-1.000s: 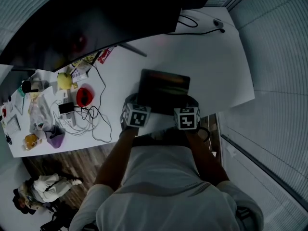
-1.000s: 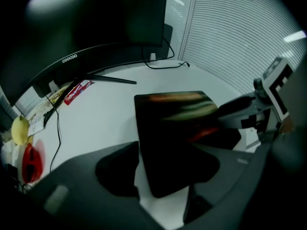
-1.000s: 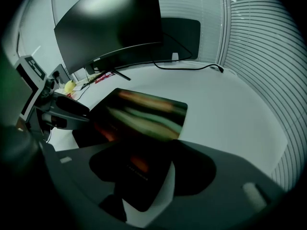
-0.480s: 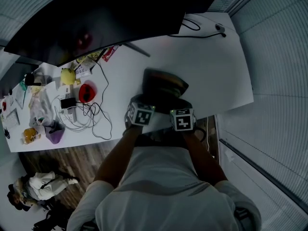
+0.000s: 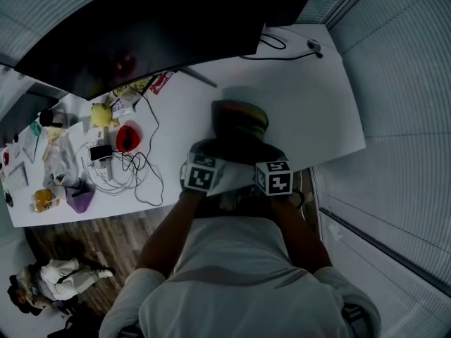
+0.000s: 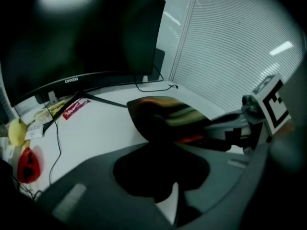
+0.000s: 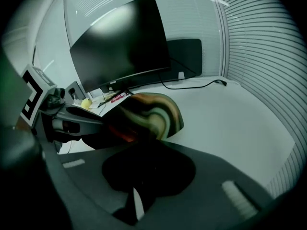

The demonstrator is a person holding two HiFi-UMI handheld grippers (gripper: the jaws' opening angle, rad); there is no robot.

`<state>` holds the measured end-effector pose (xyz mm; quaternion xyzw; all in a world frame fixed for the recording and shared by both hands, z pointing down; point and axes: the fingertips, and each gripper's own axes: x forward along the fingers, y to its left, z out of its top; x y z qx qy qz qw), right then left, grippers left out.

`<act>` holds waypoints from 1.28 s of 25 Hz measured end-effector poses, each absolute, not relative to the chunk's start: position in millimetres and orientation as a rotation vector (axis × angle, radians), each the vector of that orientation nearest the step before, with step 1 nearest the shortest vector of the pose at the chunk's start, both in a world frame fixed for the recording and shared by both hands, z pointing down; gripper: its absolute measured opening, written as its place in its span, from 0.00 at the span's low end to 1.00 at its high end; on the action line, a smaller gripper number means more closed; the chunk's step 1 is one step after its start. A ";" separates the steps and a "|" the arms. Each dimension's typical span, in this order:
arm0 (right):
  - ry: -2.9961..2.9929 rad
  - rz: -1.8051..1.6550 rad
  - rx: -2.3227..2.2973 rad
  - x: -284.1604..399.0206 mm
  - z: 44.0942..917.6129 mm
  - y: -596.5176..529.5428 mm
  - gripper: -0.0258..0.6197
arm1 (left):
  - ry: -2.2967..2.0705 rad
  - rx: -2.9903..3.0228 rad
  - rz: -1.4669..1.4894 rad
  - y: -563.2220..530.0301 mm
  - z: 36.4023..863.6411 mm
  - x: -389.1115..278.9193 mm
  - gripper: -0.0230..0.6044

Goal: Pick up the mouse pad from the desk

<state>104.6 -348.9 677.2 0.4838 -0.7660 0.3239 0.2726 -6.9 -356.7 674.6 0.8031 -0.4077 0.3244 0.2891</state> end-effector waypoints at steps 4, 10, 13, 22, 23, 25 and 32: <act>-2.167 0.795 1.371 106.7 624.7 -357.7 0.10 | -1.137 2.277 0.724 -366.5 612.2 -3.8 0.14; -2.373 0.604 1.453 100.1 521.3 -362.6 0.10 | -1.263 2.441 0.521 -367.3 508.5 -12.3 0.13; -2.451 0.497 1.487 98.3 473.3 -361.1 0.10 | -1.302 2.511 0.422 -364.5 462.1 -17.0 0.13; -2.633 0.258 1.578 98.4 358.7 -343.8 0.10 | -1.390 2.733 0.218 -337.4 345.6 -18.3 0.14; -2.650 0.234 1.588 99.8 348.5 -341.7 0.10 | -1.394 2.748 0.201 -334.3 337.0 -17.5 0.14; -2.677 0.187 1.597 100.9 331.7 -336.8 0.09 | -1.408 2.778 0.162 -328.9 320.9 -16.2 0.14; -2.704 0.084 1.613 100.7 303.5 -324.5 0.09 | -1.427 2.816 0.090 -321.5 295.8 -14.9 0.14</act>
